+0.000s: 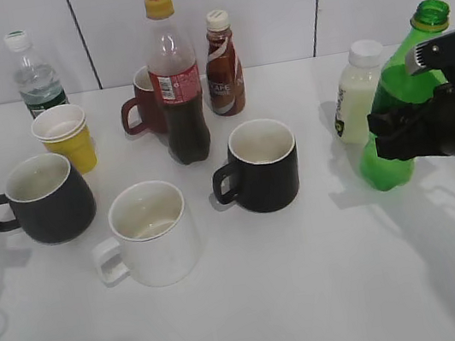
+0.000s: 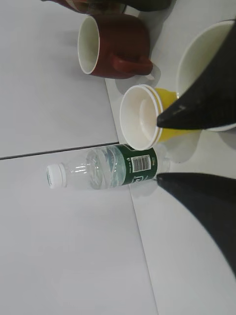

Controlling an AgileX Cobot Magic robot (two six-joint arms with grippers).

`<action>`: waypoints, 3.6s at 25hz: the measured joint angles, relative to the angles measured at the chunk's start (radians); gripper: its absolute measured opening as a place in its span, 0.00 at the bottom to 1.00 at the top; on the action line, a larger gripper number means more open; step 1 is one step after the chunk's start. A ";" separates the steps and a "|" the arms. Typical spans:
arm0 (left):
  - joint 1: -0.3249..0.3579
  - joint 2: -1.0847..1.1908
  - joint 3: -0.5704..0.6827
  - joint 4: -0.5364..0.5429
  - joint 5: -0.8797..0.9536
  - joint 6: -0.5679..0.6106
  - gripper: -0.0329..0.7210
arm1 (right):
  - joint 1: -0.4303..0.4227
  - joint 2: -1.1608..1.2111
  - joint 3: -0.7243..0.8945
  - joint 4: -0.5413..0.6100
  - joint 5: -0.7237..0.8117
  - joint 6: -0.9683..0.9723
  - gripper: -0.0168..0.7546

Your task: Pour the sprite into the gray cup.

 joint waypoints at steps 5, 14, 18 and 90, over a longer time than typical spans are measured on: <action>0.000 0.000 0.000 0.000 0.000 0.000 0.36 | 0.000 0.000 0.000 -0.001 0.007 -0.001 0.58; 0.000 0.000 0.000 0.000 -0.001 0.000 0.35 | 0.000 0.000 0.000 -0.002 0.046 -0.001 0.58; 0.000 0.000 0.000 0.000 -0.004 0.000 0.35 | 0.000 0.000 0.000 -0.048 0.044 -0.001 0.58; 0.000 -1.520 -0.289 -0.176 2.260 -0.152 0.58 | 0.000 -1.532 -0.040 -0.042 1.684 0.071 0.78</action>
